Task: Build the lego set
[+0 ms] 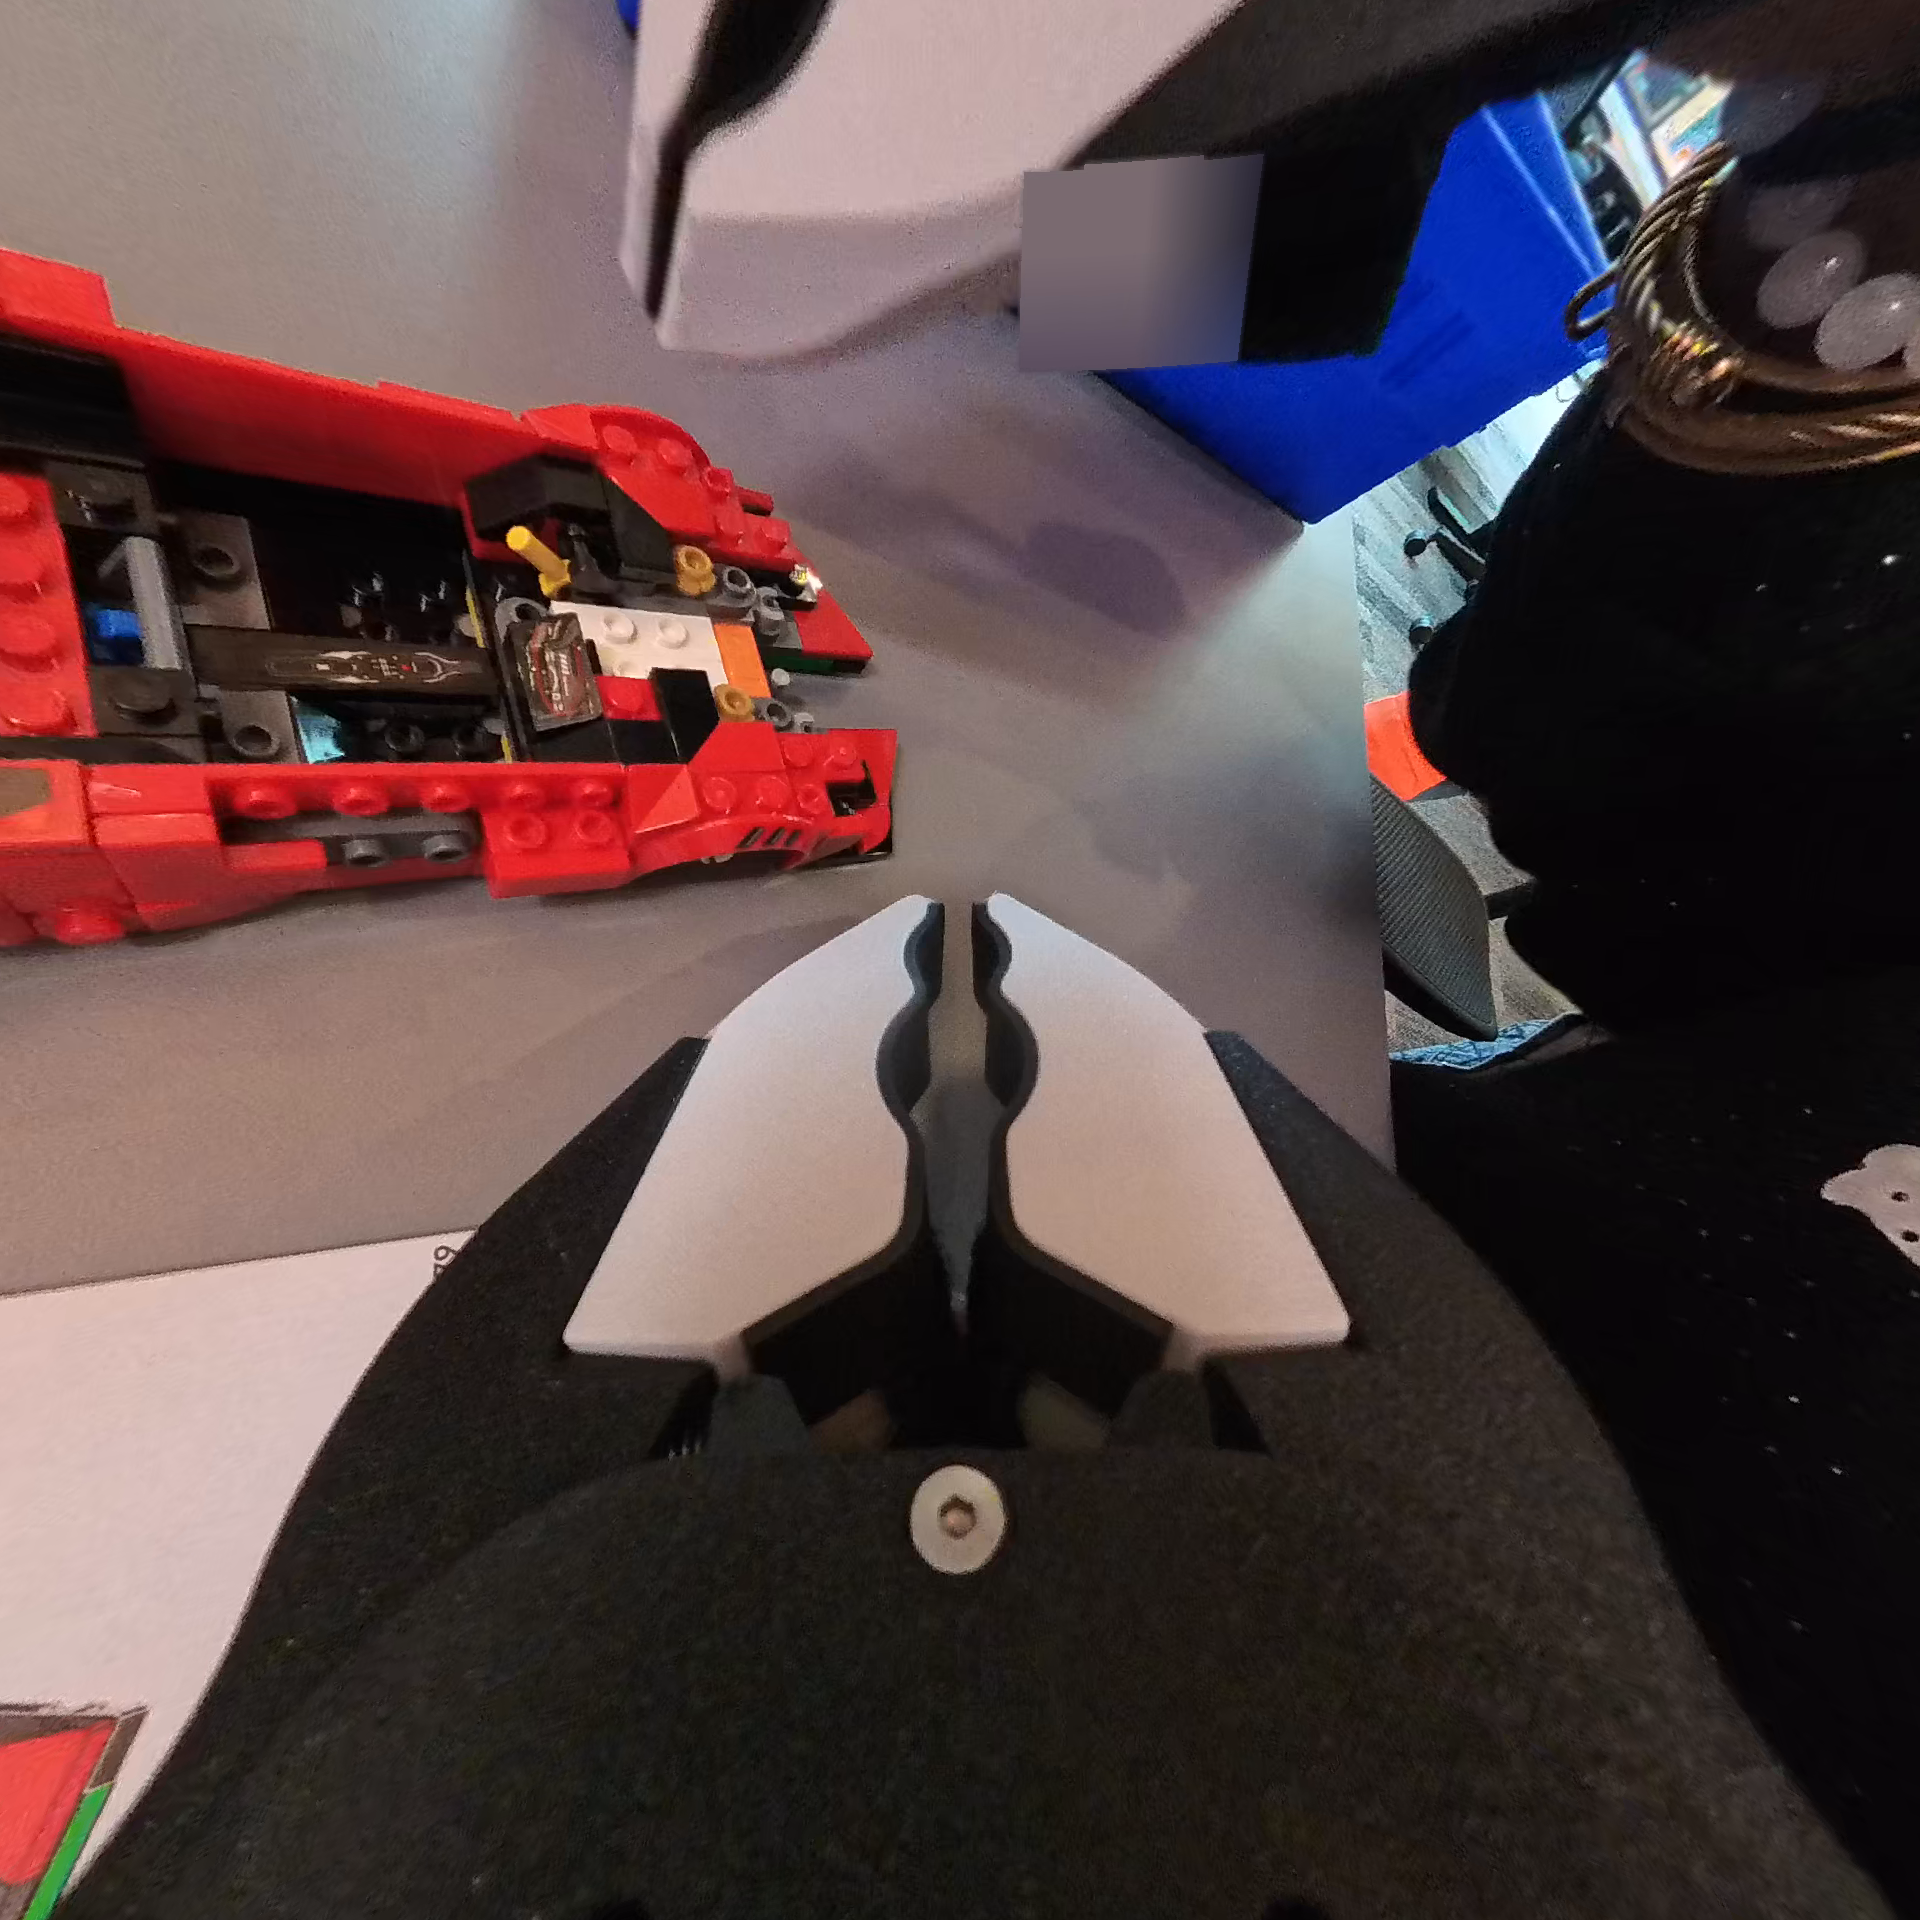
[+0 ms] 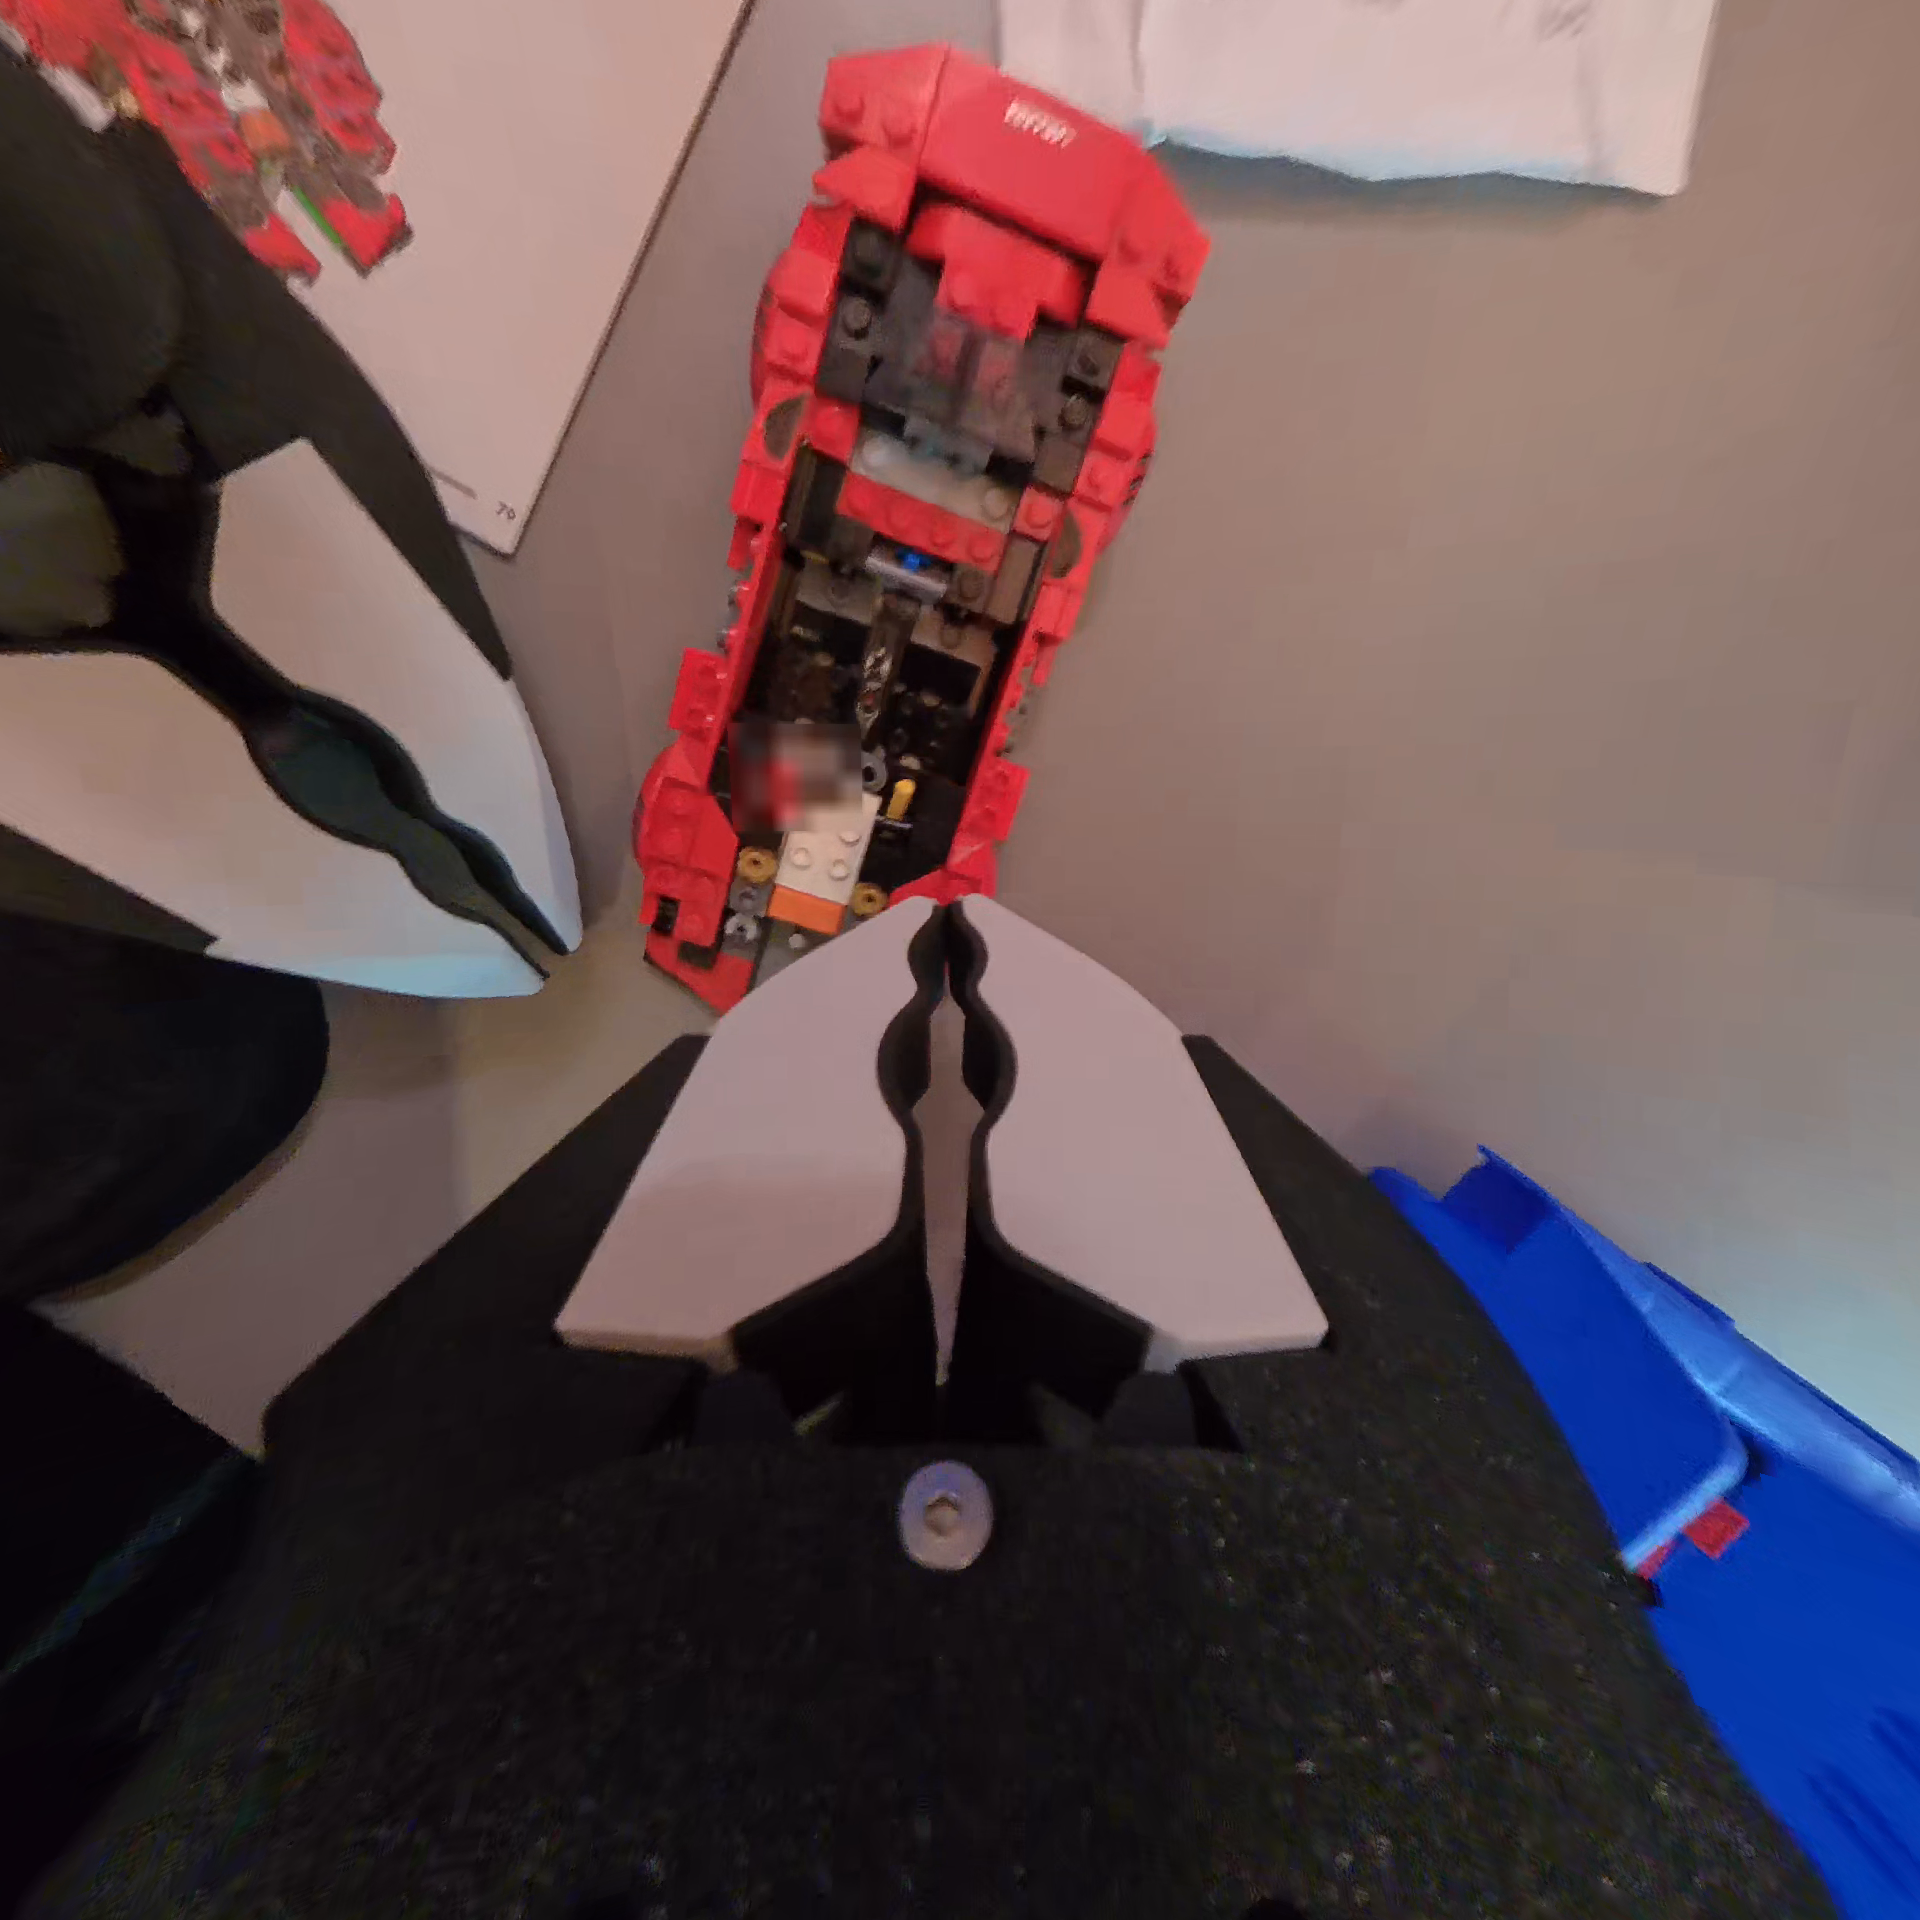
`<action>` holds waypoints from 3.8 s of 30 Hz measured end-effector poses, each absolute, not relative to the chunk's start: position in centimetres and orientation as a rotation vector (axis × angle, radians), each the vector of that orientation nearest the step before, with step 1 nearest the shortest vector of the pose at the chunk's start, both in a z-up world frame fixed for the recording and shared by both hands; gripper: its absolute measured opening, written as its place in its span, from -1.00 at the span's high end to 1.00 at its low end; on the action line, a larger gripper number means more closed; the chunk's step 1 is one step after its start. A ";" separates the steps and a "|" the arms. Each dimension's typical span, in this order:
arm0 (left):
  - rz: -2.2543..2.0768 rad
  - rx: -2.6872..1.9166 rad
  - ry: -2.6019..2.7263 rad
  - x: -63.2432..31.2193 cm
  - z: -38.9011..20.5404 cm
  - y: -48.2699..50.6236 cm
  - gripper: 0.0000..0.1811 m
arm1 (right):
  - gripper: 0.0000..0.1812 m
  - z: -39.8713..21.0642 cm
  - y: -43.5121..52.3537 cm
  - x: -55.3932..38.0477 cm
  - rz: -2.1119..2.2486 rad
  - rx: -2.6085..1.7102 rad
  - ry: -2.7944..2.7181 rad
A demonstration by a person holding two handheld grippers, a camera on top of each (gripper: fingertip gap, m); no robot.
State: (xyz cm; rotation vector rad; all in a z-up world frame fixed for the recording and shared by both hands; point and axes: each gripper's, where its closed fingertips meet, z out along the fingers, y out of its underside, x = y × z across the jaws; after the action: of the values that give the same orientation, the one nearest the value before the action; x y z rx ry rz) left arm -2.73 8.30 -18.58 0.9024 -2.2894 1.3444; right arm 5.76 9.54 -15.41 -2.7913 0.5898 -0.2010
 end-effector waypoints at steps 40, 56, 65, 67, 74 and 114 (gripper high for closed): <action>1.319 0.946 -2.395 -2.2 -19.3 10.7 0.78 | 0.18 -15.0 9.8 4.6 0.116 -2.174 0.720; 1.315 1.029 -2.464 -0.9 -18.2 12.7 0.53 | 0.45 -17.0 9.6 -0.7 0.287 -2.074 0.706; 1.344 1.054 -2.401 -1.1 -18.1 13.9 0.59 | 0.68 -16.5 8.7 2.8 0.235 -1.844 0.993; 1.350 1.052 -2.387 -1.1 -18.1 14.0 0.60 | 0.64 -17.1 9.0 2.6 0.241 -1.909 1.003; 1.360 1.030 -2.376 -1.2 -18.2 13.6 0.61 | 0.71 -17.8 9.5 2.7 0.224 -2.062 1.021; 1.381 1.046 -2.344 -1.2 -18.2 13.5 0.64 | 0.21 -16.8 11.2 4.8 -0.232 -2.351 0.929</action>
State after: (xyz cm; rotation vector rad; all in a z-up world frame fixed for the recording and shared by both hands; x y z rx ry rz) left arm -1.20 13.53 -18.17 1.0458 -2.3444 1.3811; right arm 4.80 11.19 -16.81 -2.3511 0.9287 -0.2319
